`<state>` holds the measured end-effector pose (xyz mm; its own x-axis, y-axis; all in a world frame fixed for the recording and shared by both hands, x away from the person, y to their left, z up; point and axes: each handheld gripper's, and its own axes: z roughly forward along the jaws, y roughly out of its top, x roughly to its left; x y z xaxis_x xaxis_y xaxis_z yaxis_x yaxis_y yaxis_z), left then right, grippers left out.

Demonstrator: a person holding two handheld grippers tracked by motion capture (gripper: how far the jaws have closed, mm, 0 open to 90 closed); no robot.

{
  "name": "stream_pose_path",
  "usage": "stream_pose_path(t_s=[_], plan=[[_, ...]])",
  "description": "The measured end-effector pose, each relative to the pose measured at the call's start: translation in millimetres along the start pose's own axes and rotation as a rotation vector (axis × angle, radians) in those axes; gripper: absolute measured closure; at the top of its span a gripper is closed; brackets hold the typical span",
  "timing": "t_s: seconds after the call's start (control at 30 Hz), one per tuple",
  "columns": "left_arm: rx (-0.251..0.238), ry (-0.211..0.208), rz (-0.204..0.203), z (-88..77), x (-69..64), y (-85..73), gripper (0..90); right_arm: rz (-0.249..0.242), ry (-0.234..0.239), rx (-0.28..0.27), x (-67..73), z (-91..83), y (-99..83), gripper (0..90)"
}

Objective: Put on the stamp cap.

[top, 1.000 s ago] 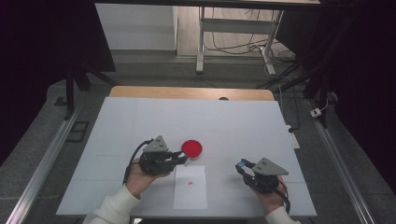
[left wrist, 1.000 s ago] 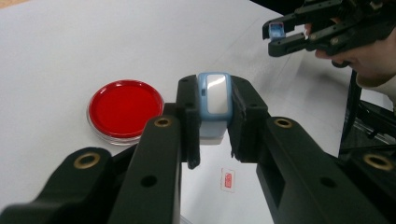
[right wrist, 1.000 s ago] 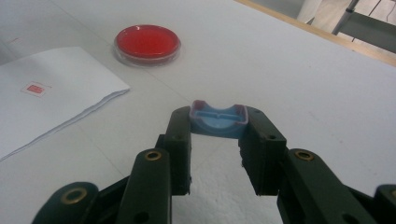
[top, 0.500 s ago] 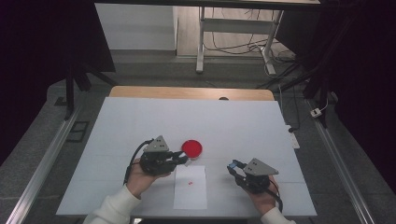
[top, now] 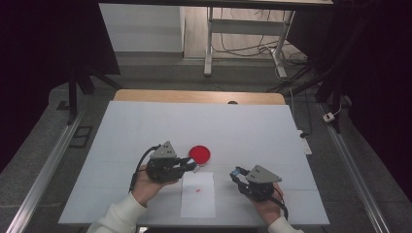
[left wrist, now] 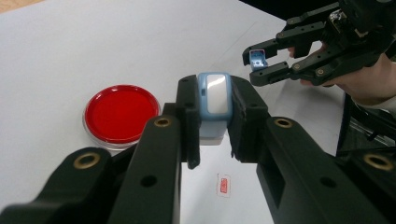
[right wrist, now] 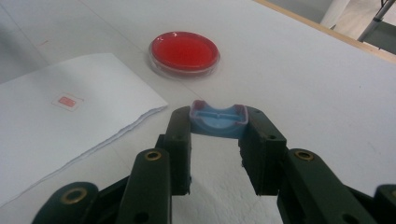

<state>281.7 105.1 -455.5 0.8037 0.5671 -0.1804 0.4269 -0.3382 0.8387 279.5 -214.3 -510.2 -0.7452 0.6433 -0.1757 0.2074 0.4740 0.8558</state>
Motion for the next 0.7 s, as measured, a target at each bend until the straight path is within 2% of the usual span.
stream_pose_path(t_s=[0.7], plan=[[-0.008,-0.004,-0.002,2.1,-2.3,2.5,74.7,-0.036,0.024,0.000,21.2,17.5,10.0,64.6]])
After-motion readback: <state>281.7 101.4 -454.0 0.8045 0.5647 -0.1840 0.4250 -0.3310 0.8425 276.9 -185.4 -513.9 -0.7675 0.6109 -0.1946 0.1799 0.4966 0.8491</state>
